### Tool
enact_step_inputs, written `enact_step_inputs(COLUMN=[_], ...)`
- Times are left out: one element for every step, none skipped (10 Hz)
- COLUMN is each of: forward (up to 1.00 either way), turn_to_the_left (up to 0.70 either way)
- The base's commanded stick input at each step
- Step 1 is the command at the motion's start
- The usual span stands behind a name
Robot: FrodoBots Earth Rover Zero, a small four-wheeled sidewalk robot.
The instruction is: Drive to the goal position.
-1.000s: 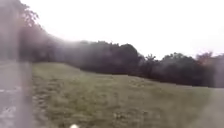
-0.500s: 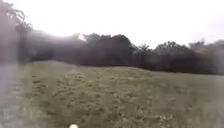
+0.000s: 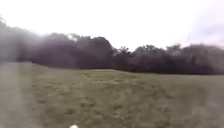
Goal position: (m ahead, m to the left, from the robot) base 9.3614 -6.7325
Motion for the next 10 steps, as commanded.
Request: enact_step_inputs(forward=[1.00, 1.00, 1.00, 1.00, 1.00, 1.00, 1.00, 1.00, 1.00, 1.00], turn_to_the_left=[-0.36, -0.31, -0.18, 0.00, 0.00, 0.00, 0.00, 0.00, 0.00, 0.00])
